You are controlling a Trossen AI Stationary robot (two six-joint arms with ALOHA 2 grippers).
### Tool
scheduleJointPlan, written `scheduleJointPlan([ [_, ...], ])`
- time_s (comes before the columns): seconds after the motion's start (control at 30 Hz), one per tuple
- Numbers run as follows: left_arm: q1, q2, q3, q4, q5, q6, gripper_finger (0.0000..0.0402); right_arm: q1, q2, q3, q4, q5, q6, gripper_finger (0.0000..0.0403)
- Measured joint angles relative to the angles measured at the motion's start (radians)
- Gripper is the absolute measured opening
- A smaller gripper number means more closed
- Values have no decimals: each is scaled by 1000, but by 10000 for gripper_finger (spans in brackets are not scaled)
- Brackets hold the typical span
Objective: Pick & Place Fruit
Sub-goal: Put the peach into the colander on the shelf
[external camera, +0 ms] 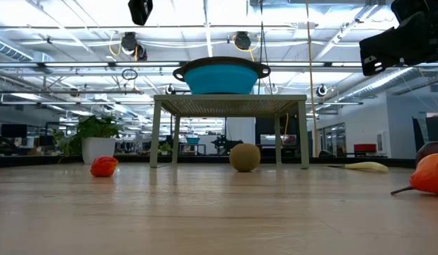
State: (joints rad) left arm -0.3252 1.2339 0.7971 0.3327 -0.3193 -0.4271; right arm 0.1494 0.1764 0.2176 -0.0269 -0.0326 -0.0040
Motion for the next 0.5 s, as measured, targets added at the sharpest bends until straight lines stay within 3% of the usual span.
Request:
scheduleJointPlan([
  [0.17,3,0,0,2,-43,-75,117,0,0,0,0,0,0,0],
  [0.5,53,0,0,15,-50,-387,118,0,0,0,0,0,-10,0],
])
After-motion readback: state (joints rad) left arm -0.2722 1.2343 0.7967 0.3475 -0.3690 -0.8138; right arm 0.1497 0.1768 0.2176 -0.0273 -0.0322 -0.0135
